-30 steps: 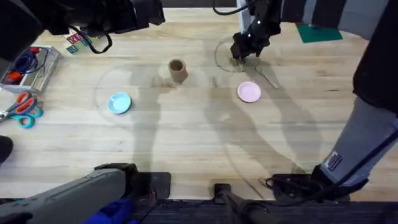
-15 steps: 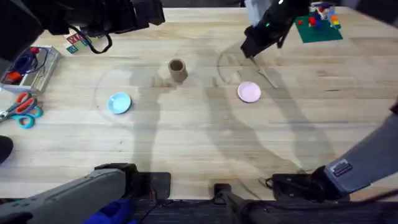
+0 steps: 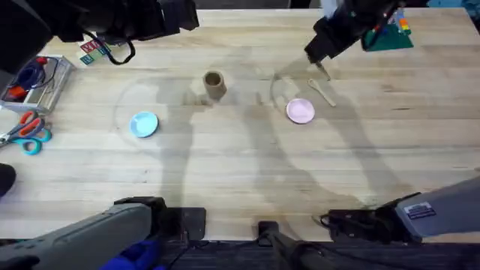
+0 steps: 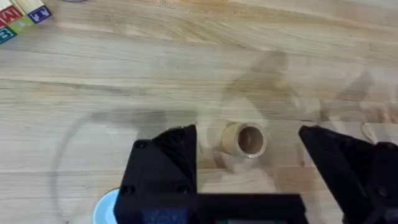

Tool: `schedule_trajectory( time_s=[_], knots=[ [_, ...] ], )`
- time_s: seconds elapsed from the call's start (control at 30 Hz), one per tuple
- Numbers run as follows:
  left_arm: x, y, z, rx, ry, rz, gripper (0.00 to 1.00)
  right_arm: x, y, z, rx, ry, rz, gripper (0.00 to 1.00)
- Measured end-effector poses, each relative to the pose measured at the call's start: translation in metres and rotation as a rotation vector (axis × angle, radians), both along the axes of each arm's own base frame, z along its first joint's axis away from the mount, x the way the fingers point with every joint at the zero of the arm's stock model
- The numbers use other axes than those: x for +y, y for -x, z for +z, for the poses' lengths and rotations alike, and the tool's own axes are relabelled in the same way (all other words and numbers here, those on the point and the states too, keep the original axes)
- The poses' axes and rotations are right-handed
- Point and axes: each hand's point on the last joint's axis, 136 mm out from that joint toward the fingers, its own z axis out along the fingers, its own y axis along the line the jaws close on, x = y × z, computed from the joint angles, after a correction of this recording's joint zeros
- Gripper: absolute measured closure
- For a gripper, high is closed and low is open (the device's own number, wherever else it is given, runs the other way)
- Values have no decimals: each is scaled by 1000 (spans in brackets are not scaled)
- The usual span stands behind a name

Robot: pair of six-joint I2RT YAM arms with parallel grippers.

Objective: Pick up a utensil and set it on the pink plate, then put the other utensil in the container.

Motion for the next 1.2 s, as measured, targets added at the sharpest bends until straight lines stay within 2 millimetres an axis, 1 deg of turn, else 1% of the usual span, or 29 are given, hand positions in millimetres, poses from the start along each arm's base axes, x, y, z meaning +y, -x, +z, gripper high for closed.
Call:
schedule_trajectory(
  time_s=[0.03,0.1,0.17,0.2,0.23,0.47,0.53,0.73,0.87,0.9,0.93,1.13,1.17,1.2],
  knots=[
    [0,0,0,0,0,0,8,-1,4,15,-47,-16,0,969],
    [0,0,0,0,0,0,8,-3,9,21,-82,-27,1,969],
    [0,0,0,0,0,0,8,-5,15,22,-101,-34,1,968],
    [0,0,0,0,0,0,8,-7,22,19,-113,-37,3,968],
    [0,0,0,0,0,0,8,-8,25,17,-116,-38,3,968],
    [0,0,0,0,0,0,8,-10,36,-17,-77,-35,7,968],
    [0,0,0,0,0,0,8,-9,39,-32,-60,-42,11,968],
    [0,0,0,0,0,0,8,-9,44,-54,-42,-43,14,969],
    [0,0,0,0,0,0,8,-9,42,-70,-62,-49,14,968],
    [0,0,0,0,0,0,8,-8,41,-75,-69,-52,14,968],
    [0,0,0,0,0,0,8,-10,45,-86,-62,-49,14,965],
    [0,0,0,0,0,0,7,-3,41,-99,-40,-73,24,966],
    [0,0,0,0,0,0,8,-1,41,-102,-32,-77,27,966],
    [0,0,0,0,0,0,8,0,42,-110,-8,-80,30,966]
  ],
)
